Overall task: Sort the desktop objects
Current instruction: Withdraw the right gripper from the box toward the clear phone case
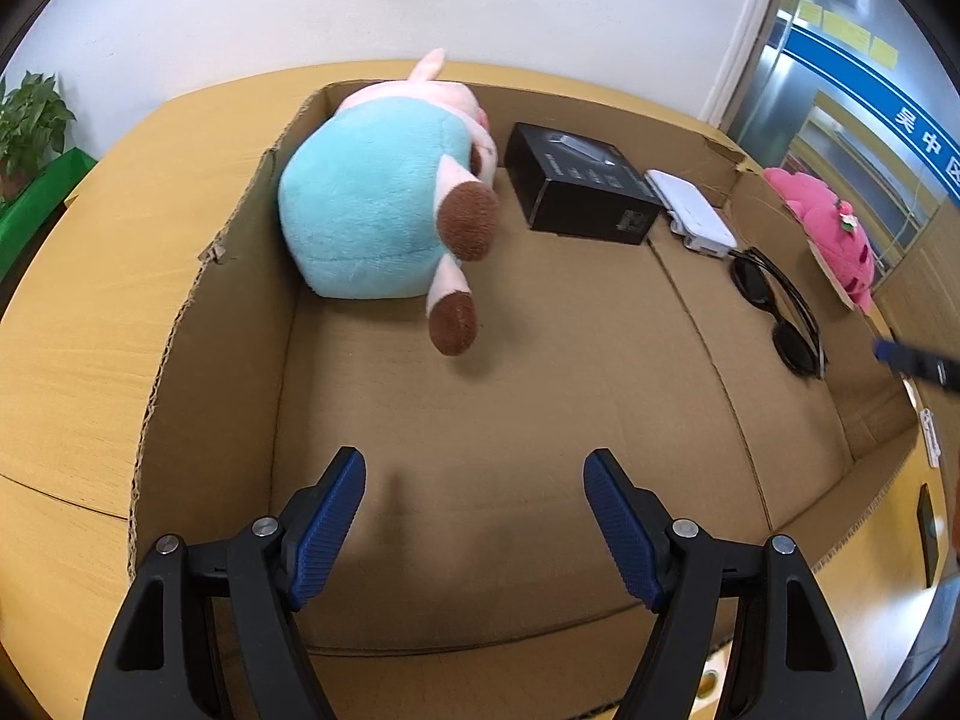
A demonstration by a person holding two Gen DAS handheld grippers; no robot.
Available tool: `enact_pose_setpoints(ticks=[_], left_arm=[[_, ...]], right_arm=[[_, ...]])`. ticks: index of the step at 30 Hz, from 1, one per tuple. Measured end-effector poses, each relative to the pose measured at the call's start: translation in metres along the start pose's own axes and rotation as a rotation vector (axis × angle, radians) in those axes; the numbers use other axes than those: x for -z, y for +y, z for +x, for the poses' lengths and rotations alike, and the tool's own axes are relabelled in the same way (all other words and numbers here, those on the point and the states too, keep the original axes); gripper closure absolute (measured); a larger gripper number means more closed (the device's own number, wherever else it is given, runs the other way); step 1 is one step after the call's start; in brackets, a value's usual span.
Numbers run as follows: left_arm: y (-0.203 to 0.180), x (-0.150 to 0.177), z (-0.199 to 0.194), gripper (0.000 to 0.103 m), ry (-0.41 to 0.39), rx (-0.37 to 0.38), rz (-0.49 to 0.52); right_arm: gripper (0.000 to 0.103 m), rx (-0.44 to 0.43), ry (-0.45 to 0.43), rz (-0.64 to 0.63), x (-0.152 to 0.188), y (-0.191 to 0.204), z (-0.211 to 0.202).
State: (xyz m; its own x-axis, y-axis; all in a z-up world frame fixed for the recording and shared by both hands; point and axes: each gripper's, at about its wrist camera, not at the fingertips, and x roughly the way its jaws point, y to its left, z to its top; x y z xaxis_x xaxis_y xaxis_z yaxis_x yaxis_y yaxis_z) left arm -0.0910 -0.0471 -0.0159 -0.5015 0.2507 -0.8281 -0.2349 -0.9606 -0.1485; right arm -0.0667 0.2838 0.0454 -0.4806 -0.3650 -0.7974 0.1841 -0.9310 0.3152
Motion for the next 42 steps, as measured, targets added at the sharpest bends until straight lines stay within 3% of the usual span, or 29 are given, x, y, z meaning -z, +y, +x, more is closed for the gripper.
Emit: enact_pose_setpoints(ticks=[5,8,12,13,15,19,24,28,31,35,42], left_arm=[[-0.005,0.0,0.0,0.026,0.005,-0.013,0.013],[-0.012,0.004,-0.017,0.026,-0.014,-0.039,0.025],[-0.027,0.015,-0.068,0.014,-0.13,0.014,0.032],[-0.032,0.019,-0.082,0.002,-0.163,0.025,0.034],[-0.04,0.028,-0.103,0.0,-0.228,0.042,0.039],[-0.051,0.044,-0.117,0.0,-0.274,0.055,0.061],[-0.049,0.065,-0.098,0.0,-0.183,0.168,0.019],[-0.053,0.078,-0.067,0.0,-0.03,0.285,-0.017],[-0.057,0.079,-0.042,0.0,0.03,0.367,-0.035],[-0.063,0.079,-0.013,0.004,0.1,0.391,-0.06],[-0.086,0.081,-0.036,0.008,0.034,0.46,0.003]], right_arm=[[0.026,0.056,0.021,-0.011,0.033,-0.009,-0.009],[0.025,0.118,-0.029,-0.009,0.047,-0.007,-0.02],[0.018,0.107,-0.254,-0.082,0.067,0.022,-0.079],[0.017,0.12,-0.293,-0.11,0.073,0.031,-0.088],[0.017,0.131,-0.31,-0.152,0.083,0.044,-0.094],[0.017,0.103,-0.3,-0.179,0.105,0.055,-0.084],[0.017,-0.127,-0.073,-0.096,0.127,0.045,-0.026],[0.017,-0.147,0.03,-0.01,0.128,0.03,0.009],[0.016,-0.162,0.054,-0.007,0.127,0.026,0.022],[0.017,-0.175,0.034,-0.027,0.121,0.024,0.029],[0.016,-0.244,-0.009,-0.081,0.126,0.035,0.026]])
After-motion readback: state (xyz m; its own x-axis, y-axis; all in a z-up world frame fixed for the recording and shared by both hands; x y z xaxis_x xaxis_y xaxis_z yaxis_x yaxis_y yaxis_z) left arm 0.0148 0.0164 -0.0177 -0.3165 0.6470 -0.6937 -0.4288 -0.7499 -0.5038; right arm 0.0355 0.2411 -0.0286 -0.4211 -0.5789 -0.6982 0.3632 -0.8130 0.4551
